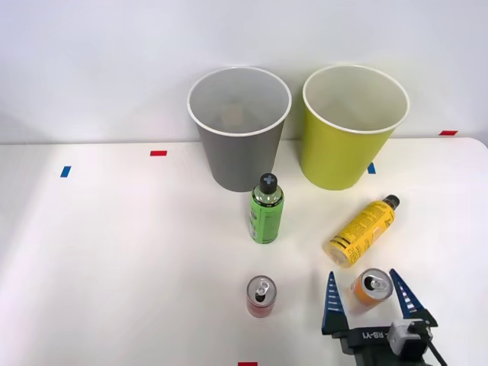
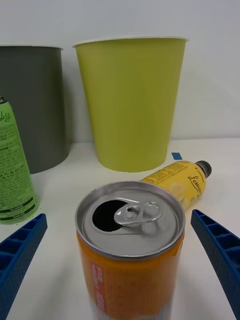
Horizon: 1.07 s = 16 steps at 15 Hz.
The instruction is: Put cans in the gray bin, plastic bottles in the light green bin
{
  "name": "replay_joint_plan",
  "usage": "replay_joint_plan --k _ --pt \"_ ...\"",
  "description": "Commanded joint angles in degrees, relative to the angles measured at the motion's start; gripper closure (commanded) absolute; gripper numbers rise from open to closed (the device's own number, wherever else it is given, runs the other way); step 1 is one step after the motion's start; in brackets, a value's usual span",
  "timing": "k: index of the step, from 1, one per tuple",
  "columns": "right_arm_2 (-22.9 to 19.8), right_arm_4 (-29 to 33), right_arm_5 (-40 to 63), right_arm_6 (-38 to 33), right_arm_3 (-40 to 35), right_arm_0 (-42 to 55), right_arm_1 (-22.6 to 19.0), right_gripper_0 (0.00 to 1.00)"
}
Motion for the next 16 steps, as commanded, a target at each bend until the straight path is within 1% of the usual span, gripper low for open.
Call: replay_joint_plan --k 1,2,3,4,10,12,15,16 --pt "-0.2 -0.2 0.2 1.1 0.0 0.2 -0.3 0.6" --pt "-0.2 -0.2 0.1 1.2 0.0 0.3 -0.3 0.88" --pt "-0.3 -0.2 0.0 1.3 0.0 0.3 -0.3 0.95" --pt "-0.2 -0.2 0.0 1.3 0.0 0.3 -0.2 0.99" --pt "-0.2 1.7 -0.8 0.9 -0.1 1.6 0.6 1.0" --pt "-1.1 3.7 -0.5 0.6 -2.8 3.8 0.6 1.0" --pt "-3.6 4.4 7.3 0.1 -10.7 6.5 -1.2 1.0" --pt "-5.3 4.4 10.3 -0.1 -14.2 7.5 -2.3 1.0"
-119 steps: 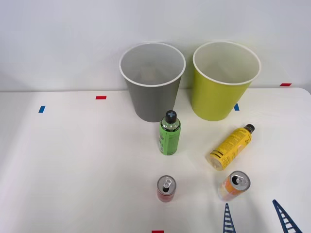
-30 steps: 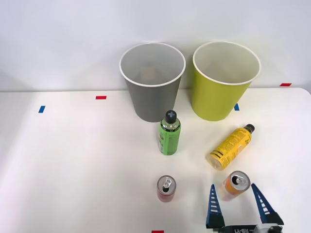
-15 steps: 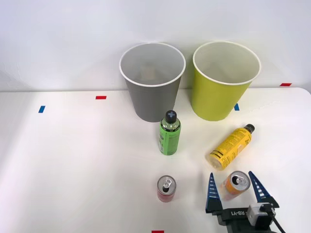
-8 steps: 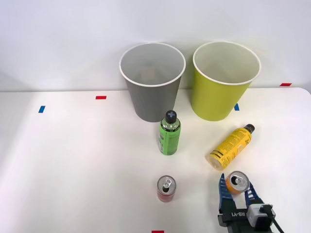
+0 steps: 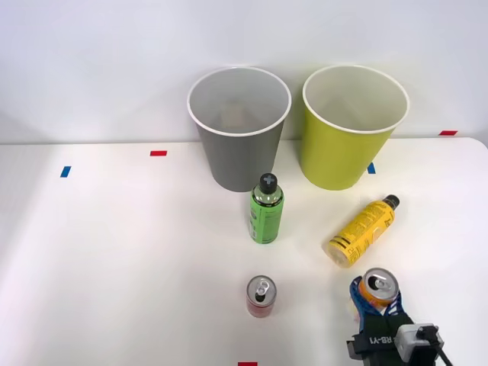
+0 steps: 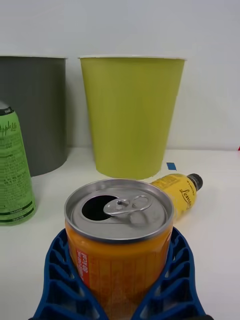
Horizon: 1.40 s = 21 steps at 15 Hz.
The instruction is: Put cans in the gray bin, plastic bottles in the light green bin
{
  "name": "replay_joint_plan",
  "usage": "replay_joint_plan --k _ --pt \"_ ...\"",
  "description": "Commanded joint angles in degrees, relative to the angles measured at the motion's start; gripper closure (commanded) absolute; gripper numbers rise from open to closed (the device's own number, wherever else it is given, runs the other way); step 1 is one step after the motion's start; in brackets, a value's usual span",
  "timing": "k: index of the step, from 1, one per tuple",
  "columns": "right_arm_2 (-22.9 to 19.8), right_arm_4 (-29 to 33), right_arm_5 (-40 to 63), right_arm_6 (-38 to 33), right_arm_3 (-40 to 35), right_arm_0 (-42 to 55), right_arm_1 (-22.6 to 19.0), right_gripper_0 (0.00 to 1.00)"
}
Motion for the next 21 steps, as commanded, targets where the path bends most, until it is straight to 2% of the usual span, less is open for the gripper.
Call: replay_joint_plan --k 1,3,6,8,11,12,17,21 --pt "-4.0 0.1 8.3 -0.7 -8.9 2.3 -3.0 1.0" --pt "-6.1 -0.8 13.3 -1.2 -13.4 2.3 -4.3 1.0" --pt "-6.9 -5.6 19.3 -1.4 -20.5 0.5 -5.7 1.0" --pt "-8.9 -8.2 25.0 -1.4 -25.8 -1.8 -6.8 1.0" --pt "-15.3 -14.6 38.5 -1.6 -32.7 -6.5 -7.8 1.0" --pt "-17.3 -19.3 43.9 -1.6 -34.3 -9.4 -7.4 1.0" --pt "-18.3 -25.7 46.2 -2.4 -30.4 -23.4 -7.2 1.0" --pt "-17.3 -27.1 46.3 -3.0 -23.4 -34.3 -7.3 1.0"
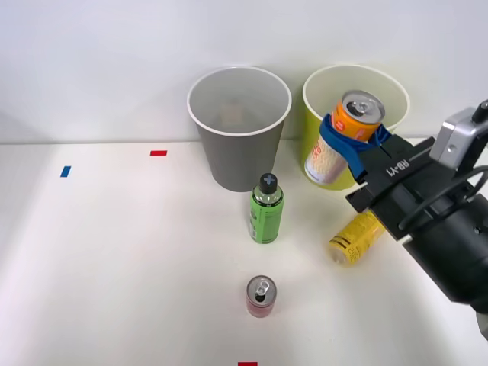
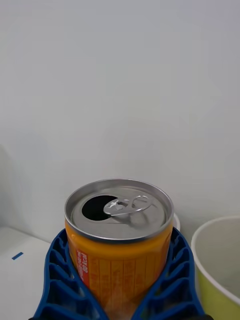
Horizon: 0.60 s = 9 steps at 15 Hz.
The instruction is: Put cans in the gray bin, plastic bottles in the light green bin
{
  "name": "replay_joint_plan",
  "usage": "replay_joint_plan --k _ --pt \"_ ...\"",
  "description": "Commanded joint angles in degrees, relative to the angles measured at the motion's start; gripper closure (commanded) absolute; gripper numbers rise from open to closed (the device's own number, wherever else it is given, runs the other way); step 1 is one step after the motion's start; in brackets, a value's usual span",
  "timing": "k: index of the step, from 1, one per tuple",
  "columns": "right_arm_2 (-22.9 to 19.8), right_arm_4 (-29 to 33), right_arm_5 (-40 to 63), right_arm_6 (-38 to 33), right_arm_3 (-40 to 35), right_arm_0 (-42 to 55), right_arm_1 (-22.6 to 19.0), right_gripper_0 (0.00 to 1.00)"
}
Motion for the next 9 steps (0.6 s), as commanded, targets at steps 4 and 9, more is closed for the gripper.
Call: replay_joint_plan --k 4,9 --pt "3.7 -0.5 -0.1 -0.7 13.7 -17.1 1.6 1.0" --pt "6.1 0.3 -0.1 -0.4 28.7 -32.2 7.9 1.0"
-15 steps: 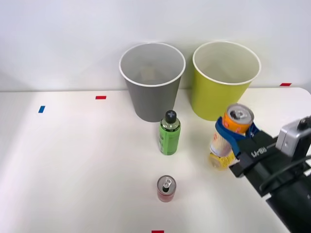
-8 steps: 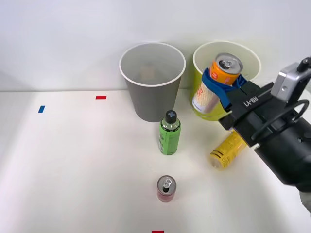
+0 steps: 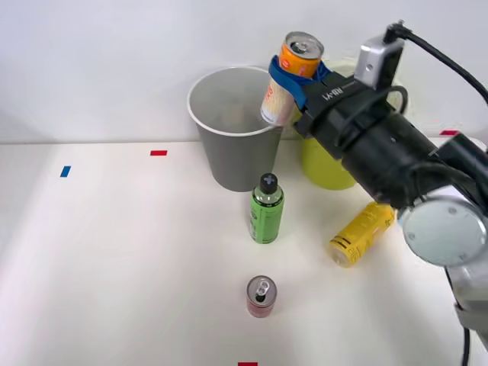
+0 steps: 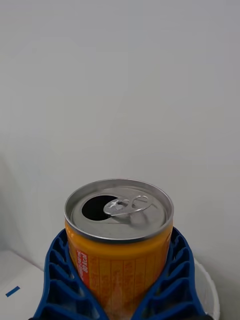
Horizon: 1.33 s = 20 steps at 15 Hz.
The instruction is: Put cans in the gray bin, plastic bottles in the light green bin
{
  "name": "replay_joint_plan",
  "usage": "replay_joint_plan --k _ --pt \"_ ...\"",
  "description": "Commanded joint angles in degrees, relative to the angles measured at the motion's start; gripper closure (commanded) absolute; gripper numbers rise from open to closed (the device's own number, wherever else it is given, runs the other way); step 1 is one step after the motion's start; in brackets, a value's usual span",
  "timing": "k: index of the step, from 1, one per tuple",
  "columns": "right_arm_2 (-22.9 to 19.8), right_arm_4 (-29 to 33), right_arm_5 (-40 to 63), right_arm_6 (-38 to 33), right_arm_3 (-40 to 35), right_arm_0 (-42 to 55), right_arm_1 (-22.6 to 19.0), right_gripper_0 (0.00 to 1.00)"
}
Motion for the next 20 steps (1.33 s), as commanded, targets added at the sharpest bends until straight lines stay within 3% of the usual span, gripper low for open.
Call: replay_joint_plan --k 1,8,15,16,17,18,20 --pt "1.5 1.2 -0.1 0.7 8.9 -7.7 3.8 1.0" --pt "6.2 3.3 -6.8 1.7 28.1 -20.1 8.5 1.0" --pt "6.2 3.8 -7.8 2.2 34.9 -25.1 8.6 1.0" --pt "6.2 3.7 -7.9 2.1 34.9 -25.1 8.4 0.77" --pt "6.3 3.5 -7.9 1.9 34.9 -25.1 8.3 0.17" --pt "6.3 3.1 -7.9 1.9 34.9 -25.1 8.1 0.0" --pt "6.9 2.2 -8.5 2.2 34.9 -25.1 8.0 0.0"
